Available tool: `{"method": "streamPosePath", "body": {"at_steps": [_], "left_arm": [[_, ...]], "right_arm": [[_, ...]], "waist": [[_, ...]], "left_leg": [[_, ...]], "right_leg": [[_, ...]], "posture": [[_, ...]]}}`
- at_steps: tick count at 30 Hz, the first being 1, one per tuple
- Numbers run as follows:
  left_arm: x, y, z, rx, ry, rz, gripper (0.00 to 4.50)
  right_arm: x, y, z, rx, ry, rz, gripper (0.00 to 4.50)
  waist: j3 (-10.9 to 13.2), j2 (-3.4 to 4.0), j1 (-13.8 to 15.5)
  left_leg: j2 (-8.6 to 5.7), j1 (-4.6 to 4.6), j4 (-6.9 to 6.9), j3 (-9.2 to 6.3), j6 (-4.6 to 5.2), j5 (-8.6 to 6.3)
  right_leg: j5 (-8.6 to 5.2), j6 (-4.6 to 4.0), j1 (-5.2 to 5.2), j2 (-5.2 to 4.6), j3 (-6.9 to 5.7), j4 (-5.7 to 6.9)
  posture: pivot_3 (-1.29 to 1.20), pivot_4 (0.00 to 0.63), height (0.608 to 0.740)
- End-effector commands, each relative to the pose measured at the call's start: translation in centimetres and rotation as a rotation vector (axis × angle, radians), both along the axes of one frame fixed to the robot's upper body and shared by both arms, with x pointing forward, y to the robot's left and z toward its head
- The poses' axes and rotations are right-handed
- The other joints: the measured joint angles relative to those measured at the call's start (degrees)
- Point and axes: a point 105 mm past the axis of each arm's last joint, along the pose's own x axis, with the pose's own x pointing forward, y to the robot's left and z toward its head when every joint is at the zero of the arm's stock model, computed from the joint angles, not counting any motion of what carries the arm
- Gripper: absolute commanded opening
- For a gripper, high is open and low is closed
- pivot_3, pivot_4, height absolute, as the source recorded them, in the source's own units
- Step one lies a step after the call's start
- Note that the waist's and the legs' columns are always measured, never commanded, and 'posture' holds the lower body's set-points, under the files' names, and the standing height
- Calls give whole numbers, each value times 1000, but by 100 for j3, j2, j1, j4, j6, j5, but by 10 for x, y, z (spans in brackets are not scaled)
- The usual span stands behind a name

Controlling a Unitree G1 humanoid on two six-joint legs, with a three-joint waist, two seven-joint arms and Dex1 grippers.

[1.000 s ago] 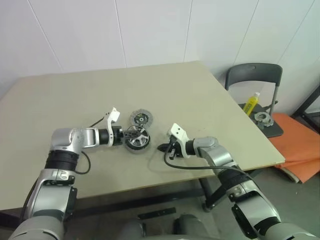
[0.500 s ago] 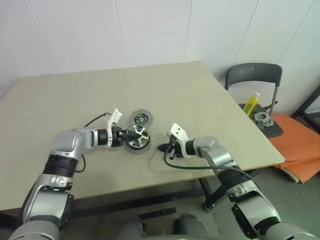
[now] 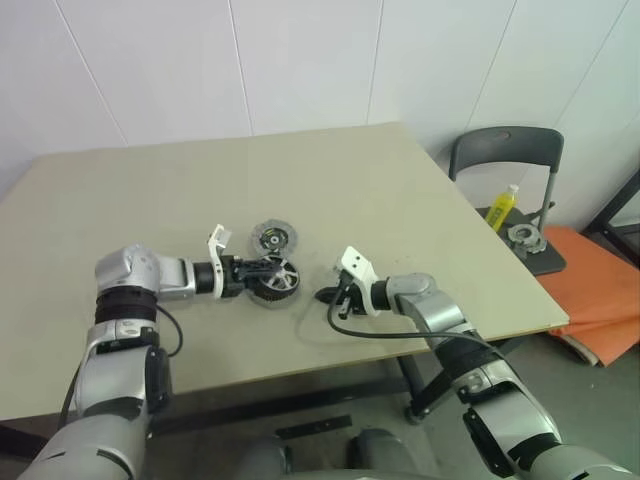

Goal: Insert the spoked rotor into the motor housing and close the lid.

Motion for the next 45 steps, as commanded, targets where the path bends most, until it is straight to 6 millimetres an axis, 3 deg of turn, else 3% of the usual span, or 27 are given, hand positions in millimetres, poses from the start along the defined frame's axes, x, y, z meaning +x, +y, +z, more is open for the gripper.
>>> {"method": "streamPosePath", "body": {"at_steps": [1, 5, 7, 13, 22, 36, 45], "left_arm": [[5, 2, 12, -9, -5, 22, 2390], [5, 2, 8, -5, 6, 38, 2390], [5, 1, 9, -7, -3, 36, 2732], [4, 1, 12, 29, -7, 28, 4463], [-1, 2, 25, 86, 29, -50, 4463], [18, 9, 55, 185, -44, -87, 4463], [16, 13, 56, 269, -88, -193, 4463]], "right_arm": [[5, 3, 9, 3, -44, 8, 0], [4, 3, 9, 1, -45, 8, 0], [4, 3, 9, 0, -46, 7, 0], [4, 2, 8, -8, -50, 9, 0], [4, 4, 6, -14, -54, 15, 0], [1, 4, 1, -10, -47, 3, 0], [2, 3, 2, -8, -52, -7, 0]], "waist": [[0, 0, -1], [0, 0, 1], [0, 0, 1], [-1, 0, 0], [-1, 0, -14], [-1, 0, -50], [-1, 0, -105]], "left_leg": [[0, 0, -1, 1, 0, 0], [0, 1, 0, 0, -1, 0], [0, 1, 1, 1, -2, 0], [0, 6, 1, 1, -3, 0], [-1, 9, 0, 2, -3, 0], [-1, 7, 0, 2, -3, 1], [-1, 3, 0, 3, -3, 1]], "right_leg": [[0, 0, 0, -1, 0, 0], [1, 0, 1, -2, 0, 0], [1, -1, 1, -2, 0, 0], [1, -1, 5, -2, 1, 2], [1, -1, 8, -1, 1, 3], [1, -1, 3, 0, 1, 7], [0, 0, 2, -1, 1, 6]], "posture": [[0, 0, 740], [0, 0, 740], [0, 0, 740], [0, 0, 740], [0, 0, 740], [0, 0, 740], [0, 0, 740]]}}
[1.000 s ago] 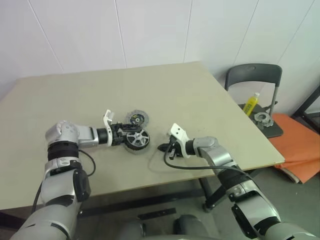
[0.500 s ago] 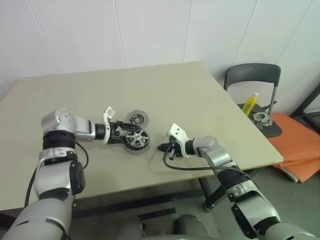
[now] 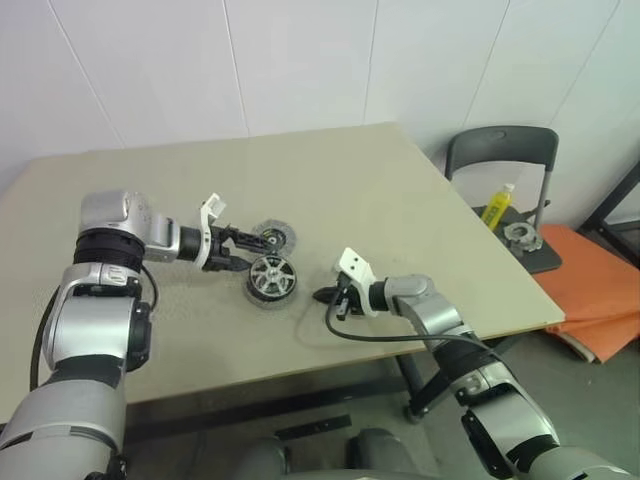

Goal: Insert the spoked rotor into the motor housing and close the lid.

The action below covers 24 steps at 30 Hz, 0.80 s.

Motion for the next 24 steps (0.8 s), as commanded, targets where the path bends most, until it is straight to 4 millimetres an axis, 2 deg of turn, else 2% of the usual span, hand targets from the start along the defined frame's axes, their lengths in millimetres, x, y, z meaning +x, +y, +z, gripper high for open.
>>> {"method": "streamPosePath", "body": {"at_steps": [1, 6, 10, 14, 18, 20, 22, 24], "left_arm": [[4, 1, 13, 33, -81, -59, 4463], [0, 6, -1, 132, -142, -176, 4463], [7, 15, -6, 219, -239, -207, 4463], [25, 20, 1, 367, -574, -310, 4463], [25, -4, 31, 195, -859, -295, 4463], [17, -12, 36, 182, -987, -324, 4463], [5, -25, 42, 78, -1055, -295, 4463], [-5, -32, 36, 47, -1090, -279, 4051]], "right_arm": [[2, 1, 4, 4, -19, -4, 0], [1, 1, 3, 6, -17, -8, 0], [1, 1, 3, 7, -16, -10, 0], [1, 1, 3, 9, -15, -10, 0], [-2, 1, 3, 13, -11, -10, 0], [-3, 1, 3, 16, -6, -10, 0], [-4, 2, 3, 18, -1, -8, 0], [-5, 3, 3, 15, 1, -4, 0]], "waist": [[0, 0, -4], [0, 0, -24], [1, 0, -23], [0, 0, -15], [0, -1, 20], [-1, -1, 32], [-2, 2, 41], [-2, 2, 49]], "left_leg": [[0, -1, 0, 0, 0, 0], [0, -2, -1, 0, 0, 0], [0, -2, 0, 0, 1, 0], [1, -1, 0, -1, 1, 0], [1, -9, 0, 0, 1, 0], [1, -10, 2, 1, 1, 0], [1, -7, -2, 6, 1, 0], [1, -4, -1, 10, 1, 0]], "right_leg": [[0, 0, 0, 0, 0, 0], [-1, -1, -2, -1, 1, 0], [-1, -2, -2, -1, 1, 0], [-2, -3, -2, -3, 3, 0], [0, -4, -11, -5, 7, -1], [0, -4, -11, -6, 7, -1], [1, -5, -11, -7, 16, -1], [2, -6, -10, -7, 20, 0]], "posture": [[0, 0, 740], [0, 0, 740], [0, 0, 740], [0, 0, 740], [0, 0, 740], [0, 0, 740], [0, 0, 740], [0, 0, 740]]}}
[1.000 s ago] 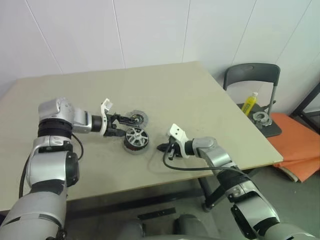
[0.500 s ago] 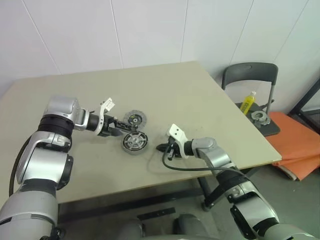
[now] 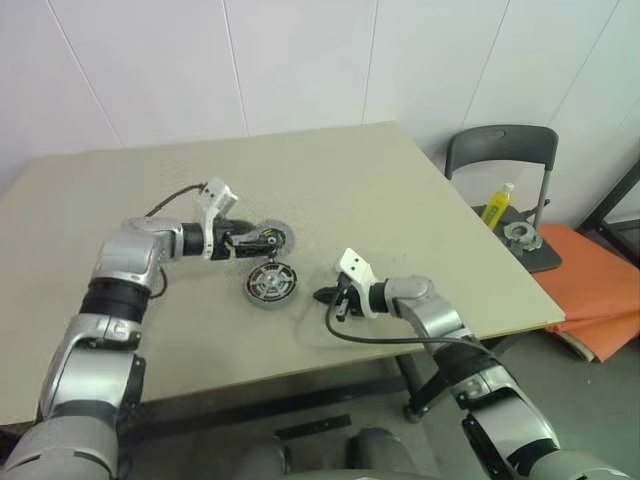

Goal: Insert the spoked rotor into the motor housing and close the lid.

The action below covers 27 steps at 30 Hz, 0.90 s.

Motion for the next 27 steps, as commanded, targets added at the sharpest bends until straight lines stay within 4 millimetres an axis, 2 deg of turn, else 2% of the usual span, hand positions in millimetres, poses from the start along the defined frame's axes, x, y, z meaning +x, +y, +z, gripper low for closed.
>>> {"method": "streamPosePath", "body": {"at_steps": [1, 4, 7, 12, 17, 21, 25, 27], "left_arm": [[-14, -9, 10, -59, -116, -11, 3862], [-26, -15, -8, -61, -155, 1, 2845], [-32, -15, -12, -131, -185, 47, 1821], [-40, -10, -26, -132, -210, 85, 117], [-35, -4, -34, -84, -255, 139, 20], [-33, -4, -46, -17, -253, 153, 20], [-29, -6, -64, 101, -204, 165, 20], [-32, -8, -80, 168, -127, 148, 20]], "right_arm": [[-2, 4, 4, 5, -7, 16, 0], [0, 7, 17, 62, -11, 20, 0], [-1, 9, 40, 167, -9, 39, 0], [-16, 6, 83, 337, 1, 146, 0], [-31, 5, 108, 414, 23, 247, 0], [-41, 6, 121, 427, 20, 297, 0], [-45, 6, 129, 419, -8, 308, 0], [-42, 6, 129, 403, -26, 293, 0]], "waist": [[0, 0, 5], [0, 0, 16], [0, 0, 71], [-1, 2, 91], [-1, 2, 96], [-1, 2, 95], [-1, 2, 98], [-1, 2, 97]], "left_leg": [[0, 1, 2, 2, 0, 0], [1, 9, 4, 9, 1, 0], [2, 10, 13, 10, 1, 0], [1, 11, 21, 12, 1, 1], [2, 15, 20, 13, 2, 0], [3, 16, 19, 14, 2, 0], [2, 15, 19, 14, 2, 0], [2, 15, 19, 14, 2, 0]], "right_leg": [[0, 0, 1, 0, 1, 1], [-1, 0, 4, 6, 8, 6], [-5, -8, 8, 8, 10, 9], [-8, -13, 13, 10, 10, 9], [-9, -16, 18, 11, 9, 6], [-9, -15, 18, 12, 9, 7], [-9, -15, 18, 12, 9, 6], [-9, -14, 17, 12, 9, 6]], "posture": [[0, 0, 740], [0, 0, 740], [0, 0, 740], [0, 0, 740], [0, 0, 740], [0, 0, 740], [0, 0, 740], [0, 0, 740]]}}
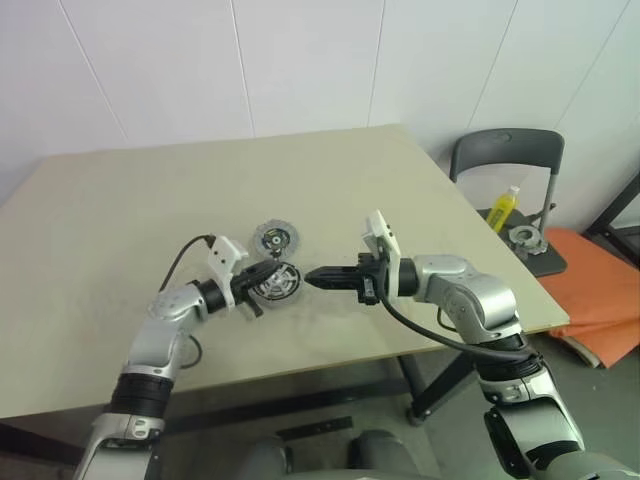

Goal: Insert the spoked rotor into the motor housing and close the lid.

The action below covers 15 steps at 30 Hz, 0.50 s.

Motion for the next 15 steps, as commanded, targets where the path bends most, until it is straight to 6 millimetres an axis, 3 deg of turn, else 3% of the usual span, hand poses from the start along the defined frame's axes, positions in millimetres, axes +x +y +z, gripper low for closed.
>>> {"method": "streamPosePath", "body": {"at_steps": [1, 6, 10, 15], "left_arm": [[1, -3, -11, 108, 75, -16, 20], [2, 2, -22, 100, 181, 38, 20], [3, 3, -6, -14, 161, 31, 20], [-2, 14, 25, -124, 22, 31, 20]], "right_arm": [[2, 1, 18, 8, -81, -11, 0], [11, -1, 20, 18, -81, -72, 0], [18, -2, 21, 13, -92, -106, 0], [27, 3, 21, -15, -114, -123, 0]], "waist": [[0, 0, -1], [-6, 8, 8], [-5, 9, -9], [-2, 11, -32]], "left_leg": [[0, 0, 0, 0, 0, 0], [0, 20, 0, 0, 0, -1], [1, 55, -4, 0, -3, -3], [2, 35, -16, 1, -3, -3]], "right_leg": [[0, 0, 0, 0, 0, 0], [-3, -2, 19, -1, -2, 0], [-6, -4, 47, -2, -2, -2], [-6, -5, 24, -3, 0, -8]], "posture": [[0, 0, 740], [0, 0, 740], [0, 0, 740], [0, 0, 740]]}}
